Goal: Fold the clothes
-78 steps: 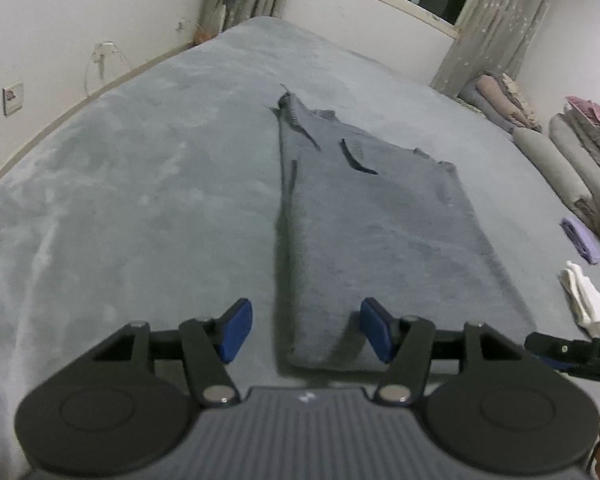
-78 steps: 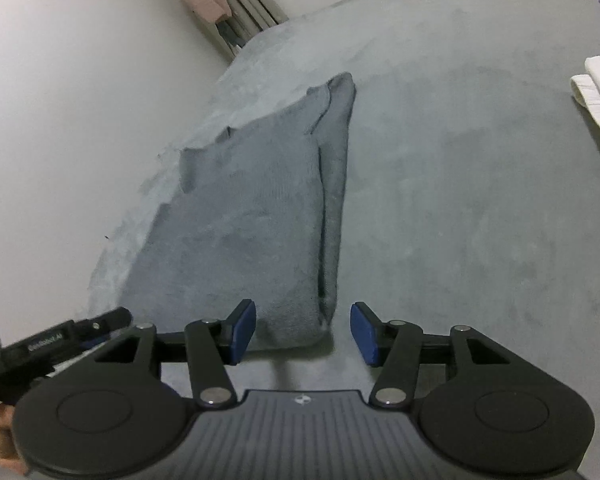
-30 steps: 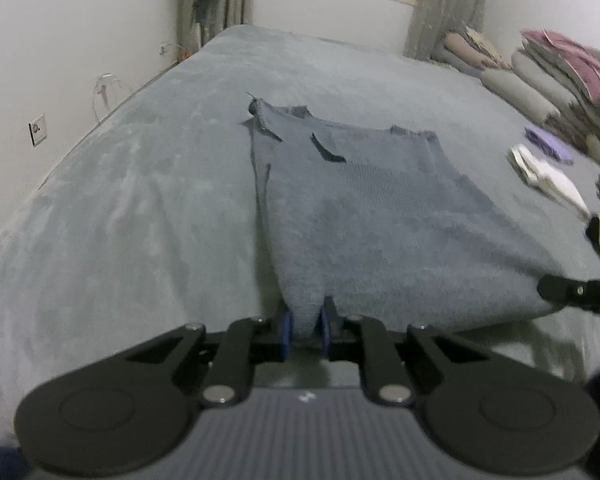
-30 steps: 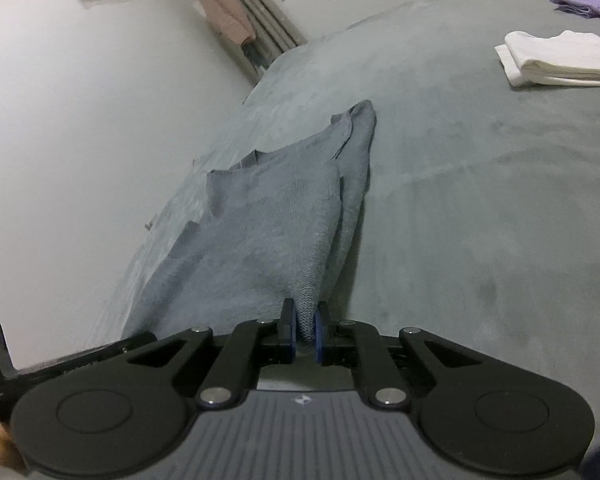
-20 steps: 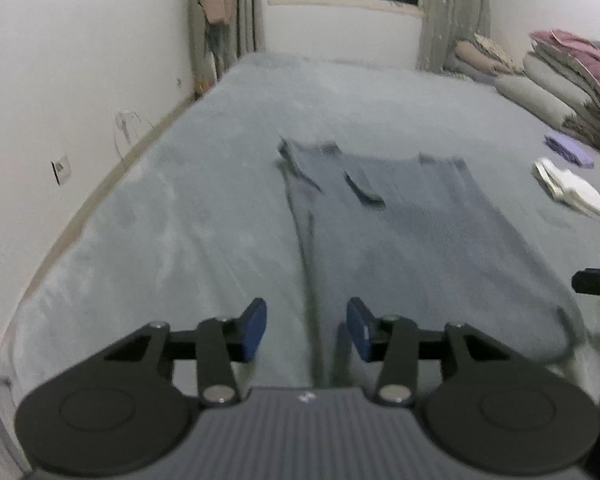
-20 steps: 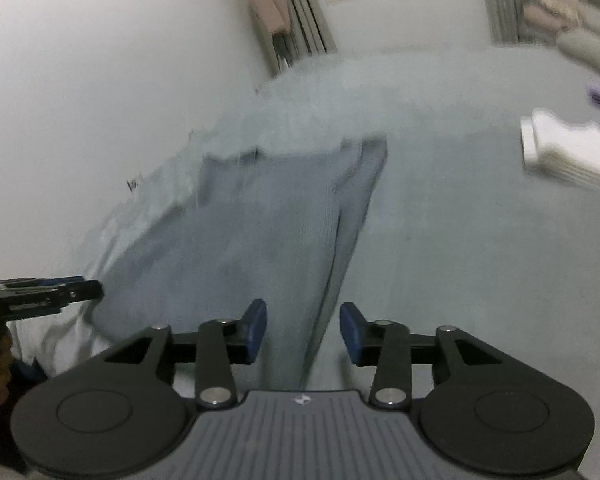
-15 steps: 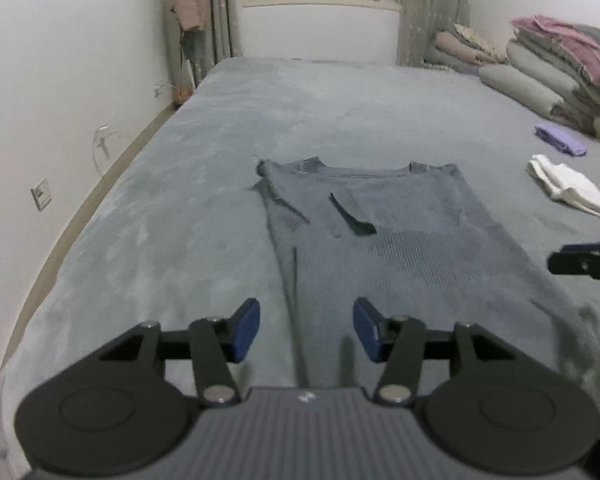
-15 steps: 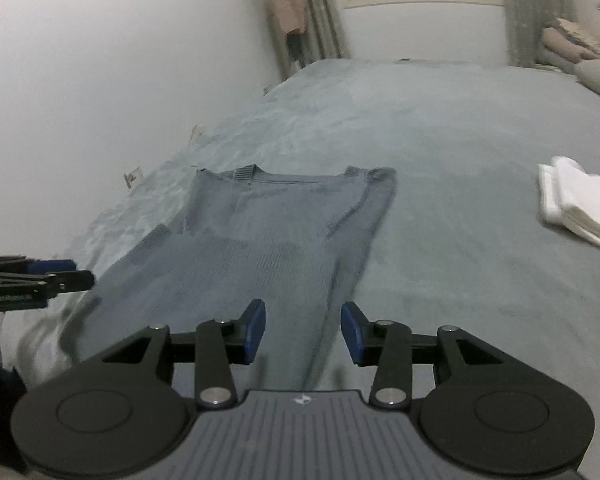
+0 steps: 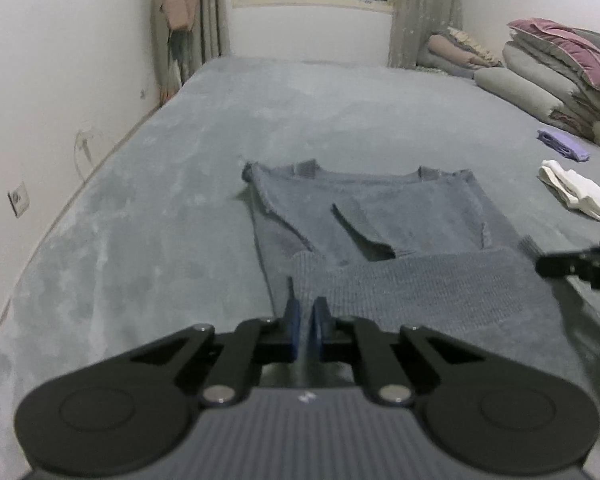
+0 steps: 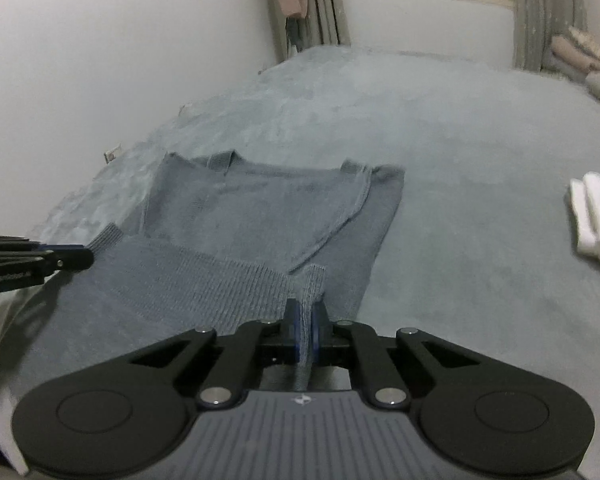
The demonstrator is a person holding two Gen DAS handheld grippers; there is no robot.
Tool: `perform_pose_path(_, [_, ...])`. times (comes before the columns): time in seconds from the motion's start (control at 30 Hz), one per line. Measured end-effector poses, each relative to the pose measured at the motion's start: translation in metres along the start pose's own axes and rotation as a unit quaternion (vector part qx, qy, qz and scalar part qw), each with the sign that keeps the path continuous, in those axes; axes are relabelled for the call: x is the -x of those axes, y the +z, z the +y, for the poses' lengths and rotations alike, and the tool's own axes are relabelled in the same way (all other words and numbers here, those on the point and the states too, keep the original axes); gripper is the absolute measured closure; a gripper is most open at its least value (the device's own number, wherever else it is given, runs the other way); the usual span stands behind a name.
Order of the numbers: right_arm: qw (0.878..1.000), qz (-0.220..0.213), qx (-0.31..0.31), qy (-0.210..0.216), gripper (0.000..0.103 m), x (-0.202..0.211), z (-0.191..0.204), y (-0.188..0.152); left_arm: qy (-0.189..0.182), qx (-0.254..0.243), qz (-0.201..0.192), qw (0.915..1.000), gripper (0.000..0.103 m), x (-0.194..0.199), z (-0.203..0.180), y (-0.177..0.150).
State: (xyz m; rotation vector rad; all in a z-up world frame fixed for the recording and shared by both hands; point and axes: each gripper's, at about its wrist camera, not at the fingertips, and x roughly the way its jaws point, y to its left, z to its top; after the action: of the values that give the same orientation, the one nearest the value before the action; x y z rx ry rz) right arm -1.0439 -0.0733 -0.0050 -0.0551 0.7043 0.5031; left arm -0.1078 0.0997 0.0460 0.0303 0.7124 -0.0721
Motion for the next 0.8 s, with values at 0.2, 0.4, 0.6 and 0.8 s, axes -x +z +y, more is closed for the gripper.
perform_pose_path(0.2, [0.999,-0.016,0.018,-0.036,0.096,0.001,0.006,0.011,0.008,0.013,-0.018,0.9997,0.097,0.003,0.004,0.010])
perform_pose_path(0.4, [0.997,0.006,0.042,-0.057,0.096,-0.014,0.011,0.003,0.031,-0.010,0.013,0.9994,0.096,-0.019,-0.005,-0.003])
perform_pose_path(0.6, [0.996,0.017,0.056,-0.071,0.096,-0.021,0.011,-0.004,0.048,-0.017,0.003,0.9987,0.083,-0.018,-0.001,-0.005])
perform_pose_path(0.8, [0.997,-0.002,0.045,-0.069,0.090,-0.003,0.002,0.003,0.071,-0.005,-0.034,0.9968,0.080,0.005,0.014,0.013])
